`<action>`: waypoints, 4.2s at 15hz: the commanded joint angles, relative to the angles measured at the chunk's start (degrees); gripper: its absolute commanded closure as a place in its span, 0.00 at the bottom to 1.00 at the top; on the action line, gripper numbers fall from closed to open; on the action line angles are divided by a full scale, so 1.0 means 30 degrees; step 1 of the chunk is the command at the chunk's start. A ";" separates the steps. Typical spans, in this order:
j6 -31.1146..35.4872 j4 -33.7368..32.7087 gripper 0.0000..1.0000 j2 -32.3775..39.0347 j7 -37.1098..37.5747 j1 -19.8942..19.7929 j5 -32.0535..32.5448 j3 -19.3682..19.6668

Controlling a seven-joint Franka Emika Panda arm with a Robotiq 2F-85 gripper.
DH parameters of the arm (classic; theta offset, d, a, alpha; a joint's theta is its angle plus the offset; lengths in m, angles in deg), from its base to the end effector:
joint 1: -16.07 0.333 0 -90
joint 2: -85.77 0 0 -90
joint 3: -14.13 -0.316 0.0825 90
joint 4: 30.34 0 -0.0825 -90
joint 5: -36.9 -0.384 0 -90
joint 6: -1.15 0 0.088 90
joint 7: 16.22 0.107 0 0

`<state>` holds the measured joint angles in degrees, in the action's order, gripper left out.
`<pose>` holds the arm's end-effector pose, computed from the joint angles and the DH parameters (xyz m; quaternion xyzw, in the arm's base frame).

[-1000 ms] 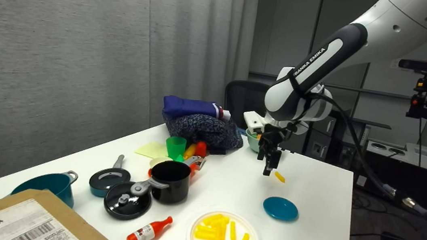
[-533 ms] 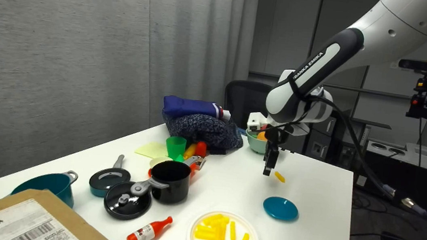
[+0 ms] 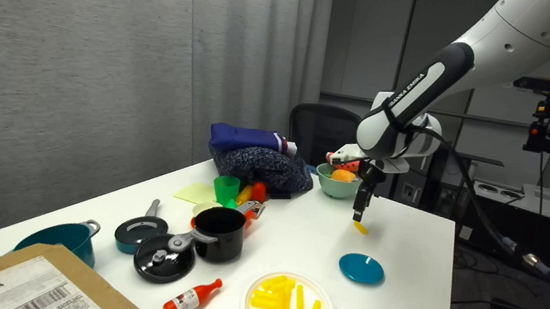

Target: Pick up the fries plush toy and put them on the plate

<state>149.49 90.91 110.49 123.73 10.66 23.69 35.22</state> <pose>0.5231 -0.2633 0.2268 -0.0405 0.9983 -0.0314 0.0280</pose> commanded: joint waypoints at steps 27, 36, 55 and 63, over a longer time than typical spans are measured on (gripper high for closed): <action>0.4137 0.2573 1.00 -0.0310 -0.3943 -0.3678 -0.7373 -0.3864; 0.3791 0.3155 0.96 -0.0948 -0.6436 -0.2734 -0.5637 -0.3748; 0.3902 0.3643 0.85 -0.2458 -0.7798 0.0122 -0.2054 -0.3924; 0.2331 0.0833 0.96 -0.0526 -1.0447 0.1071 -0.2470 -0.7313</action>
<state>160.39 98.02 105.92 96.77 12.35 16.99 15.54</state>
